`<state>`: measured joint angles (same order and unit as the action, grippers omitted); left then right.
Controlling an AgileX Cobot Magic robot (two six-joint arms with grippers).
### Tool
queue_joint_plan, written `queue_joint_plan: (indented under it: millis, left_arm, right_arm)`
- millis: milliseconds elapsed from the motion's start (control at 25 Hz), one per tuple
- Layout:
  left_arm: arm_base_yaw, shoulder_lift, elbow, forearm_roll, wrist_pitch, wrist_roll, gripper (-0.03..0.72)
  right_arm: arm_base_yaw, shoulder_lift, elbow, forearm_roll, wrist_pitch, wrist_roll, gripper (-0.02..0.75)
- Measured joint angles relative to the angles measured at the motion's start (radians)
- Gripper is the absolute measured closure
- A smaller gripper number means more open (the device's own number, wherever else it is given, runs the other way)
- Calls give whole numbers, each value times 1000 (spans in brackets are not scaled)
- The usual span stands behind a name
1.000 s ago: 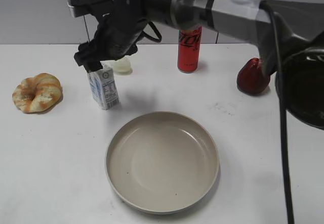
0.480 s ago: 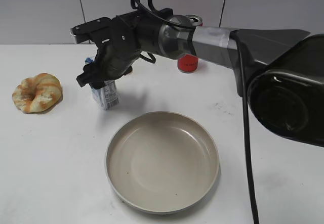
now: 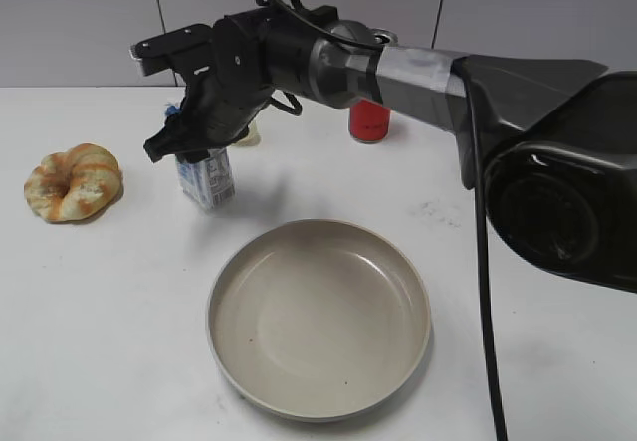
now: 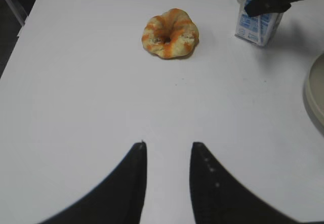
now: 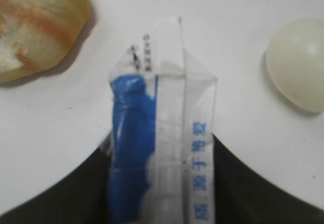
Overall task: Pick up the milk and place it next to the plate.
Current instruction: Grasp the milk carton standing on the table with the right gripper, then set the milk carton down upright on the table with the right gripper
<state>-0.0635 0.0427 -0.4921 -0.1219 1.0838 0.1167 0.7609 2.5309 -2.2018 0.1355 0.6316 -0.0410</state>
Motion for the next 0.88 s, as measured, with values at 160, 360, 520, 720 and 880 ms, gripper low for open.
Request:
queue_joint_plan:
  millis: [160, 360, 520, 720, 880]
  left_arm:
    - [0, 0, 0, 0, 0, 0, 460]
    - [0, 0, 0, 0, 0, 0, 460]
    - [0, 0, 0, 0, 0, 0, 460]
    - [0, 0, 0, 0, 0, 0, 460]
    - [0, 0, 0, 0, 0, 0, 460]
  right_arm:
    - [0, 0, -73, 3, 47, -11, 436]
    - [-14, -42, -96, 7, 137, -48, 437]
    - [-64, -127, -96, 18, 230, -60, 437]
    - [-196, -310, 14, 20, 311, -60, 437]
    - [-303, -480, 190, -7, 379, -61, 437]
